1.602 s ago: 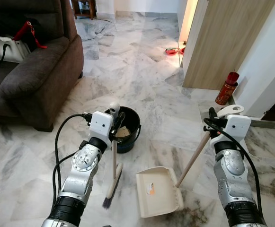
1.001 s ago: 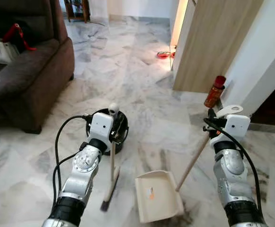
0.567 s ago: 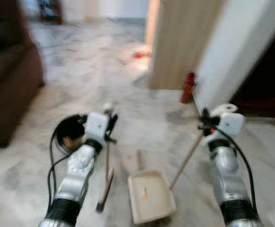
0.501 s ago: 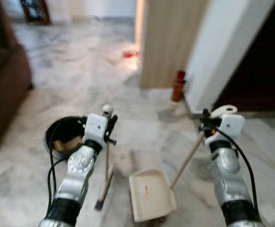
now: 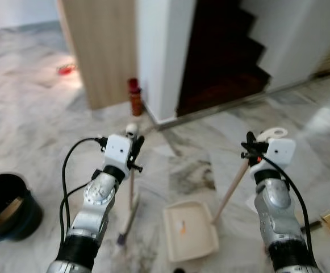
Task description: Sweep floor
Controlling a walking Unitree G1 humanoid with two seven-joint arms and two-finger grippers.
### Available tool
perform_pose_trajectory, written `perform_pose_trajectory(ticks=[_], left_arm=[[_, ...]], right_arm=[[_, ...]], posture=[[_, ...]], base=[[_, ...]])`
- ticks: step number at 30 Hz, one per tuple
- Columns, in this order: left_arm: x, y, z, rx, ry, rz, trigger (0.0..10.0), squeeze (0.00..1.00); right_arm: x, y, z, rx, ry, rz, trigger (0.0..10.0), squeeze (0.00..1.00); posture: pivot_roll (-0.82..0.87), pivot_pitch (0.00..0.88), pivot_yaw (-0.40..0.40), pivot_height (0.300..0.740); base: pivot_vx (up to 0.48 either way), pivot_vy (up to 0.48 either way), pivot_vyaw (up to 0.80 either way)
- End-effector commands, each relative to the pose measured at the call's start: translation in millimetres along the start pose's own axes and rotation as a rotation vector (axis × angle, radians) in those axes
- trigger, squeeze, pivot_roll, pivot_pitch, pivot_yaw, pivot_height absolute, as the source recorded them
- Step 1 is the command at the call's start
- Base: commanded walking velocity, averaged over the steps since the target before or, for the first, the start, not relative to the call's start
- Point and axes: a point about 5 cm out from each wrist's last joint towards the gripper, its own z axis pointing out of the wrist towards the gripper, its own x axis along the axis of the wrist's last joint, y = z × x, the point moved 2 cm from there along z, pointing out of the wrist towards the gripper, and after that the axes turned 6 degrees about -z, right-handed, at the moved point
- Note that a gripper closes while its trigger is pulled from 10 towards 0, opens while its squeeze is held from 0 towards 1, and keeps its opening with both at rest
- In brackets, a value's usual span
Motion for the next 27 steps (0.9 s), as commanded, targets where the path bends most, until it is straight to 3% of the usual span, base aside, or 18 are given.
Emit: perform_pose_trajectory(ticks=[1,27], left_arm=[[7.2,1.1,1.8,-0.007,0.033,0.001,10.0,0.0],[7.7,-1.4,1.6,0.008,0.039,0.012,10.0,0.0]], right_arm=[[9.3,-1.7,3.5,0.004,0.036,-0.001,10.0,0.0],[10.6,-0.5,4.8,0.0,0.035,-0.013,10.0,0.0]], posture=[[0.1,0.079,-0.036,0.74],[0.09,0.08,-0.039,0.74]], base=[[0.0,0.0,-0.8],[0.0,0.0,-0.8]])
